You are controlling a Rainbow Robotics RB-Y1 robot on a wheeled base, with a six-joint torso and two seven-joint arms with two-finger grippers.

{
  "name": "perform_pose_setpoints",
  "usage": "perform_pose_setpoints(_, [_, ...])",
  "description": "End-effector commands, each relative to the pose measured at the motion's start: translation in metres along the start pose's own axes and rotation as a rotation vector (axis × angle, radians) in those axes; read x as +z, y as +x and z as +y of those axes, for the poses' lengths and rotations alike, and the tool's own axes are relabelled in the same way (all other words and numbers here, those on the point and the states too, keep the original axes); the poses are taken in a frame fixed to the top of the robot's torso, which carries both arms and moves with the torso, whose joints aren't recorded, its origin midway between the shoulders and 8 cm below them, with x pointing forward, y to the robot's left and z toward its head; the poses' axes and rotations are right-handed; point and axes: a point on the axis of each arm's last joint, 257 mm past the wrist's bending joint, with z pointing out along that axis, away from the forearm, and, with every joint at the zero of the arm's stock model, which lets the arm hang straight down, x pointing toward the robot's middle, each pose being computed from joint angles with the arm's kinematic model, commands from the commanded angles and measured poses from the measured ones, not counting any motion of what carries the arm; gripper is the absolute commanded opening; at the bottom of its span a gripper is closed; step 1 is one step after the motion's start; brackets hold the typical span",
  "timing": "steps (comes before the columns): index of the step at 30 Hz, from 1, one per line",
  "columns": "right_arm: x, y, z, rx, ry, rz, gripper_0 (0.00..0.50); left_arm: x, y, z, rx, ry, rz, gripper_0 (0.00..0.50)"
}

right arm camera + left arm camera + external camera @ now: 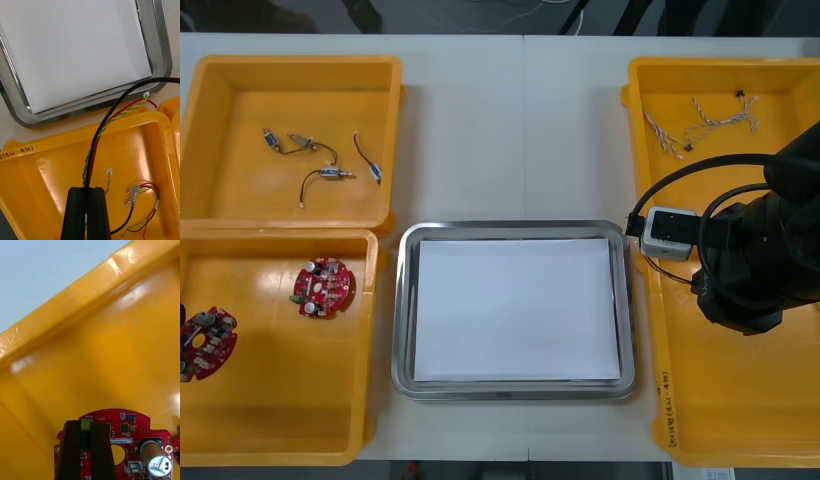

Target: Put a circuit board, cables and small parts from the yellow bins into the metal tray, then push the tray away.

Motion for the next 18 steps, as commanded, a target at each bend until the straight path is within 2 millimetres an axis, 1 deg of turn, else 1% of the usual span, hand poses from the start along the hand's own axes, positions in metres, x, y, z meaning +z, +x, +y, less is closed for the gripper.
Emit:
perform_pose_setpoints(1, [-0.008, -0.001, -0.004, -0.012, 0.033, 0.006, 0.000, -0.041, -0.018, -0.026, 0.110, 0.036, -0.052, 0.000])
perform_pose_setpoints(2, [-0.008, -0.001, -0.004, -0.010, 0.034, 0.007, 0.000, -0.049, -0.014, -0.031, 0.153, 0.043, -0.040, 0.000])
perform_pose_setpoints(5, [-0.008, -0.002, -0.004, -0.012, 0.032, 0.005, 0.000, -0.060, -0.007, -0.042, 0.210, 0.066, -0.021, 0.000])
perform_pose_setpoints(10, [-0.009, -0.001, -0.005, -0.011, 0.035, 0.007, 0.000, -0.082, 0.011, -0.068, 0.327, 0.117, 0.027, 0.000])
perform_pose_setpoints(15, [-0.009, -0.001, -0.005, -0.011, 0.036, 0.006, 0.000, -0.096, 0.028, -0.092, 0.436, 0.143, 0.044, 0.000])
perform_pose_setpoints(18, [-0.008, -0.001, -0.005, -0.011, 0.036, 0.007, 0.000, -0.100, 0.037, -0.105, 0.497, 0.148, 0.050, 0.000])
